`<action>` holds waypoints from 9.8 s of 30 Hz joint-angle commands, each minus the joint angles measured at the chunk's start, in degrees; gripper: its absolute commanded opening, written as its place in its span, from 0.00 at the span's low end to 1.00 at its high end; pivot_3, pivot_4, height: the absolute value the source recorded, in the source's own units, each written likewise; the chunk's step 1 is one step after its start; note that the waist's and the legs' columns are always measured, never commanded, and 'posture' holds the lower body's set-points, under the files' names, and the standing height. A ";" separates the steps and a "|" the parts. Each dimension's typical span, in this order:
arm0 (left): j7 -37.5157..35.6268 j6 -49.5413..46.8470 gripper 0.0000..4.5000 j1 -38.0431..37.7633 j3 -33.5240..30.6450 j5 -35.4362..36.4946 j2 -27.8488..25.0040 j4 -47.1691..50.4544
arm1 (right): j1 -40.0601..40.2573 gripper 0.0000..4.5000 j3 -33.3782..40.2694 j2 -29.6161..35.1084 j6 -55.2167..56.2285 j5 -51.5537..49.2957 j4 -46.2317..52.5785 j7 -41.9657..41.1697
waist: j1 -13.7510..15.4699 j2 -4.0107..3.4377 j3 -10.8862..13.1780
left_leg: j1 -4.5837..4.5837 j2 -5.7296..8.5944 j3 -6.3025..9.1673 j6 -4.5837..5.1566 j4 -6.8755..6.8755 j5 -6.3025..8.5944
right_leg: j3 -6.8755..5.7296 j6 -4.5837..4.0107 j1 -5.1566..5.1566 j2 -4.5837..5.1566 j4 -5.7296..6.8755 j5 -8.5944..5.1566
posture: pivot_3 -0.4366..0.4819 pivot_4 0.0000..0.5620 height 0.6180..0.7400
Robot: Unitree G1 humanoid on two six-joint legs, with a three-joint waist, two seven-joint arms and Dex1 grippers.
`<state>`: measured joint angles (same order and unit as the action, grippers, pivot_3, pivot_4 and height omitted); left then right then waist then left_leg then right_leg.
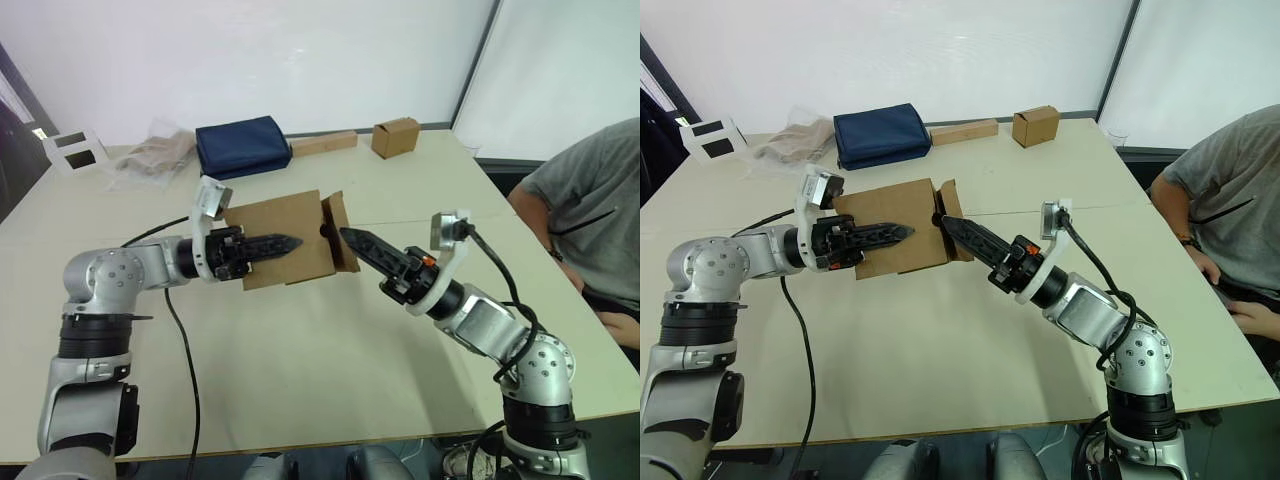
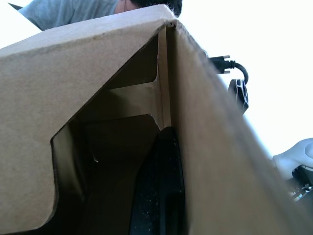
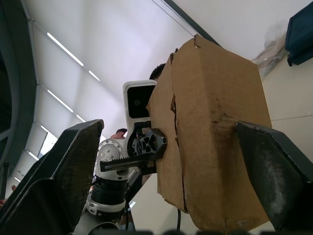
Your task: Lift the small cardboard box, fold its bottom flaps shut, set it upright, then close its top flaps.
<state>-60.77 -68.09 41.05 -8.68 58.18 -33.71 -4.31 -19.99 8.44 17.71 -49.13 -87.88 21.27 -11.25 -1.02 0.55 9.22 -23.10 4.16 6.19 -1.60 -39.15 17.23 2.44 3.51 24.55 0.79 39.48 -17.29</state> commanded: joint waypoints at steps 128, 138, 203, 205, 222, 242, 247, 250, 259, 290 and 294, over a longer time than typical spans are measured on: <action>-17.01 31.71 0.00 18.94 33.33 -37.56 -10.09 -1.33 | 7.24 0.01 8.81 22.95 1.76 7.05 12.28 -3.51 | 0.26 0.02 0.02 | 0.07 -0.02 0.00 0.19 0.08 0.11 | 0.00 0.00 -0.13 -0.02 -0.09 0.00 | 0.48 0.27 1.00; -31.73 57.55 0.00 32.82 51.69 -51.58 -7.77 -16.80 | 9.05 0.01 6.92 19.52 4.34 10.87 13.82 -1.62 | 0.33 0.04 0.03 | -0.07 -0.01 -0.01 0.28 0.00 0.15 | -0.01 0.01 -0.10 -0.01 -0.20 0.00 | 0.48 0.27 1.00; -14.41 30.35 0.01 -3.88 21.52 -39.19 -8.19 -6.79 | -6.88 0.00 -19.10 11.19 -8.99 50.03 -1.68 -9.96 | -0.09 0.01 0.02 | -0.19 0.01 0.01 0.08 -0.14 0.02 | -0.01 0.01 0.15 -0.02 0.10 0.00 | 0.48 0.27 1.00; -14.54 29.81 0.01 -4.36 21.49 -39.35 -8.57 -6.14 | -7.60 0.00 -19.53 11.13 -8.82 51.23 -2.82 -10.99 | -0.05 0.01 0.02 | -0.19 0.01 0.01 0.09 -0.14 0.03 | -0.01 0.01 0.15 -0.02 0.10 0.00 | 0.48 0.27 1.00; -11.88 28.81 0.01 -2.04 10.13 -32.66 -9.00 -5.64 | -11.62 0.00 -10.40 9.79 -3.54 51.70 -3.36 -19.12 | -0.01 0.01 0.02 | -0.19 0.02 0.01 0.10 -0.14 0.04 | -0.01 0.01 0.16 -0.02 0.11 0.00 | 0.48 0.27 1.00; -13.51 31.51 0.01 -3.98 19.83 -37.32 -5.18 -5.56 | -12.11 0.00 -21.67 7.65 6.76 61.05 -15.54 -33.34 | -0.18 -0.03 -0.04 | -0.06 0.02 0.00 -0.07 -0.13 -0.06 | 0.00 0.01 0.10 -0.03 0.17 0.00 | 0.48 0.27 1.00; -11.62 28.01 0.01 -2.93 14.71 -33.42 -5.82 -2.74 | -13.44 0.00 -15.49 7.33 3.04 55.87 -9.56 -31.46 | -0.15 -0.02 -0.03 | -0.07 0.01 0.00 -0.07 -0.13 -0.06 | 0.00 0.01 0.11 -0.03 0.18 0.00 | 0.48 0.27 1.00; -10.50 25.91 0.01 -2.08 12.21 -31.49 -6.20 -1.70 | -14.46 0.00 -11.29 6.61 0.11 51.88 -6.41 -29.92 | -0.06 -0.02 -0.03 | -0.10 0.02 0.00 -0.06 -0.13 -0.05 | 0.00 0.01 0.14 -0.02 0.19 0.00 | 0.48 0.27 1.00; -7.61 27.51 0.01 1.05 8.31 -31.58 -6.25 -7.38 | -14.04 0.00 -8.72 7.78 -8.67 40.38 5.93 -28.46 | 0.11 -0.02 -0.03 | -0.11 0.02 0.01 0.04 -0.12 0.01 | 0.00 0.01 0.14 -0.02 0.18 0.00 | 0.48 0.27 1.00; -12.35 37.29 0.01 3.92 13.32 -39.03 2.04 -20.90 | -15.78 0.00 -26.62 3.04 5.17 61.98 -15.84 -35.74 | -0.25 0.00 -0.03 | -0.19 0.04 -0.01 -0.18 -0.13 -0.12 | 0.00 0.01 0.29 -0.01 0.25 0.00 | 0.48 0.27 1.00; -12.10 33.99 0.01 1.71 11.51 -36.84 -0.38 -14.50 | -15.15 0.00 -23.62 2.93 3.48 59.74 -14.76 -35.63 | -0.20 0.00 -0.03 | -0.20 0.04 0.00 -0.19 -0.13 -0.12 | 0.00 0.01 0.29 -0.01 0.25 0.00 | 0.48 0.27 1.00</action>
<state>-72.51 -32.82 42.92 5.25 19.50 -32.57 -22.89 -35.37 -17.22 20.80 -45.17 -26.82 4.77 -46.92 -1.23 0.54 9.19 -23.30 4.20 6.19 -1.79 -39.28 17.11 2.45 3.52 24.83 0.78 39.73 -17.30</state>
